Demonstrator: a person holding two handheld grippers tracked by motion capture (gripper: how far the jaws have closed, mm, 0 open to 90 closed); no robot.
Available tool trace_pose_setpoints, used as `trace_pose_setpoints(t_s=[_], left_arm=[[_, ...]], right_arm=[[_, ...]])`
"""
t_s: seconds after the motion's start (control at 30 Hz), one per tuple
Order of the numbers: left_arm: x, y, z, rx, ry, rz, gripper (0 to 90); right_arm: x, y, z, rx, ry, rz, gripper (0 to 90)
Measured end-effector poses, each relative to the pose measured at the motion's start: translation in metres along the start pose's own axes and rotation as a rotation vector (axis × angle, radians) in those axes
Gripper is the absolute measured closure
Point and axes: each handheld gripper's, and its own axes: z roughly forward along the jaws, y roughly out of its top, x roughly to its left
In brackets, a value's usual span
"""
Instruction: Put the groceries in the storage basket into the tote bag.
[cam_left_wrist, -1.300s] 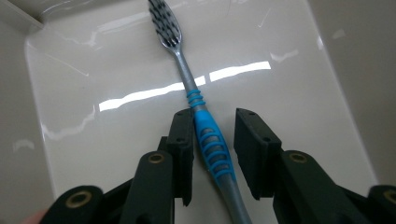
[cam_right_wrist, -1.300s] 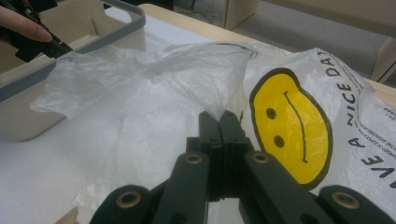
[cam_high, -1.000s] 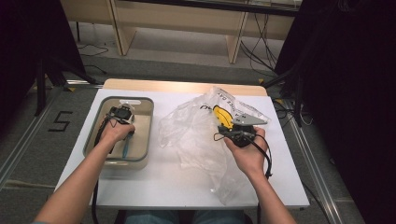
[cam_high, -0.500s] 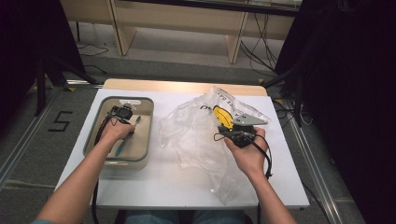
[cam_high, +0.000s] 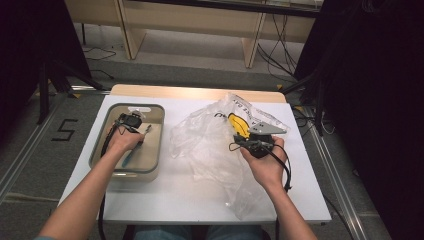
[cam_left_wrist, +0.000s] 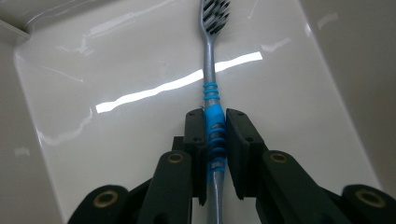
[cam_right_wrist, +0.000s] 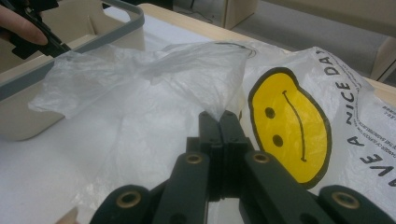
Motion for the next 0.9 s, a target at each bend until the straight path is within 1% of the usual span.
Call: trace_pose_setpoints(t_s=[0.2, 0.47, 0.77, 0.9], left_arm=[[0.0010, -0.0004, -0.0002, 0.003, -0.010, -0.019, 78.5], [0.0025, -0.0007, -0.0014, 0.007, -0.012, -0.020, 78.5], [0.0029, -0.0010, -0.0055, -0.022, -0.011, -0.022, 78.5], [0.0030, -0.0012, -0.0090, -0.043, -0.022, -0.027, 78.5]], right_arm=[[0.0002, 0.0000, 0.0004, -0.002, -0.001, 0.000, 90.0], [0.0002, -0.0002, 0.0004, -0.003, -0.001, 0.001, 90.0], [0.0002, -0.0003, 0.0005, -0.004, -0.003, 0.001, 90.0], [0.0003, -0.0002, 0.0005, -0.004, -0.002, 0.001, 90.0]])
